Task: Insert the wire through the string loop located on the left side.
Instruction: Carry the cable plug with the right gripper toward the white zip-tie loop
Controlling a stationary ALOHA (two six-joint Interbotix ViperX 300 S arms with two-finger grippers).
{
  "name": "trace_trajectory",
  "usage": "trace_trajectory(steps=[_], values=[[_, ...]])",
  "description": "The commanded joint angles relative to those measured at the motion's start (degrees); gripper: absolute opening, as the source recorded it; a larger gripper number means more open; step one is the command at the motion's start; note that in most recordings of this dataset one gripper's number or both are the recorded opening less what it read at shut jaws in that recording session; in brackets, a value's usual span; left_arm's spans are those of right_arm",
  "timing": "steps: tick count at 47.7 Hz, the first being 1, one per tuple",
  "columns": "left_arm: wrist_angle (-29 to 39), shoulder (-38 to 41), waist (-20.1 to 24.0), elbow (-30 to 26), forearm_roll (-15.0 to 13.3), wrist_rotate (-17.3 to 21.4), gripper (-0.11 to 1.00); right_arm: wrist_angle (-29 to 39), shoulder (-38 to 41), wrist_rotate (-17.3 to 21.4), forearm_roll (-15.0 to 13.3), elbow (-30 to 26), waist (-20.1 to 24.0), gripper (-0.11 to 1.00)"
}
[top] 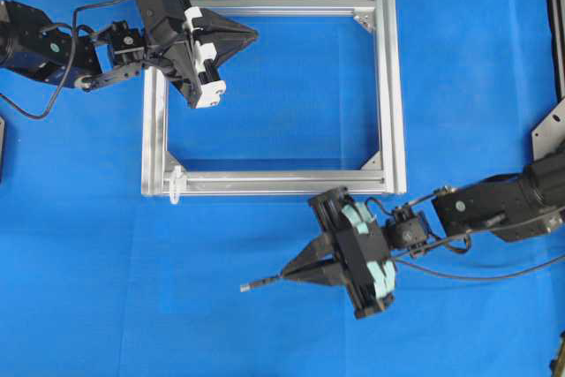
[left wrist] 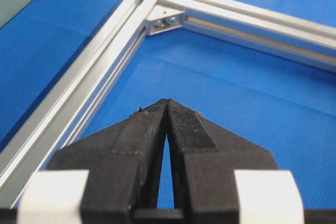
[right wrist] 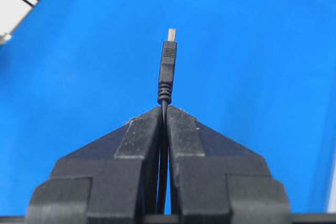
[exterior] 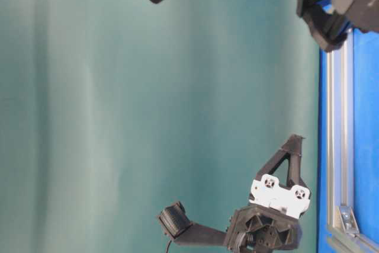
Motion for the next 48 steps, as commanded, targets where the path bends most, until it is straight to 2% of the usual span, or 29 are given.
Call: trace_trajectory(steps=[1,25,48], values=[[-0.3,-1.5,0.1,-0.4,0.2,0.0,0.0,-0.4,-2.4,0.0,0.0,0.2,-1.7,0.0],[-0.3,-1.5,0.1,-0.4,0.2,0.0,0.0,-0.5,-2.8,0.0,0.1,0.8,-12.0,0.0],[-0.3,-1.4,0.1,-0.5,0.2,0.1,0.0,-0.4,-2.2,0.3,0.2,-0.7,-12.5,0.0]])
